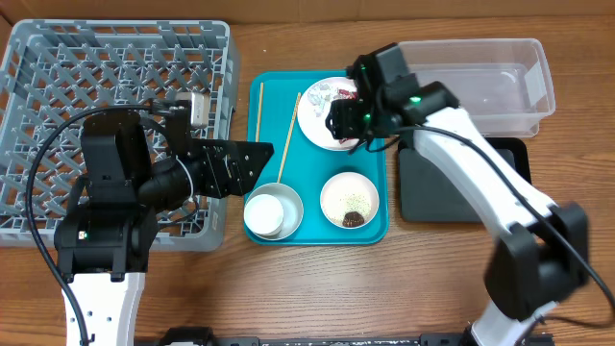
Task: Sort waste into correct bins and load items into the dishwasher
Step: 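Grasp the red snack wrapper on the white plate with the right gripper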
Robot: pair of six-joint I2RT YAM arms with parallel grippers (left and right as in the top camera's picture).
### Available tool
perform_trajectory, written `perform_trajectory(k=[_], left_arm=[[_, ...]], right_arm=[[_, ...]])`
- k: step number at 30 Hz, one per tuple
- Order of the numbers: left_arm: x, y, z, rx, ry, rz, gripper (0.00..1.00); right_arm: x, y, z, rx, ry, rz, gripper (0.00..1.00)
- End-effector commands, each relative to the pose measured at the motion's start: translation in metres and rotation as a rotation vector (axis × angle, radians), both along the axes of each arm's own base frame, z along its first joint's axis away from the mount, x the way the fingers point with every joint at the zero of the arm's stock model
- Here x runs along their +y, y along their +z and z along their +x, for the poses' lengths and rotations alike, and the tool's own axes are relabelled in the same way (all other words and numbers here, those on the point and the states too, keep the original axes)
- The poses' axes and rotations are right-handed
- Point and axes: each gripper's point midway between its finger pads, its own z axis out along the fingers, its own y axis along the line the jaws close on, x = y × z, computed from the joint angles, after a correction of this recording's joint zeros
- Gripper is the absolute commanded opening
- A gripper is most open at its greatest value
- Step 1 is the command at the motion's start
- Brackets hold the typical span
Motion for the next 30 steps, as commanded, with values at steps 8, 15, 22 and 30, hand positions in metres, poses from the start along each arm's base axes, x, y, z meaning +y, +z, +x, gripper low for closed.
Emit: perform_trajectory(k=[8, 15, 22, 30], left_arm=[[0.008, 0.090, -0.035, -0.334, 0.025, 0.073, 1.00], [0.021, 0.123, -0.058, -0.465, 0.113, 0.117, 1.00], [0.017, 0.124, -0.065, -0.468, 0.086, 0.102, 1.00], [0.010, 0.164, -0.080, -0.618, 0.053, 0.078, 1.00]], right_arm=[[-0.015, -0.082, 0.043, 0.021, -0.167, -0.121, 0.69], [-0.018, -0.084, 0.042, 0.033, -0.178, -0.128, 0.06], [-0.025, -0.039, 0.040, -0.012, -0.188, -0.103, 0.04], [-0.018, -0.035, 0.038, -0.020, -0.173, -0.077, 0.74]])
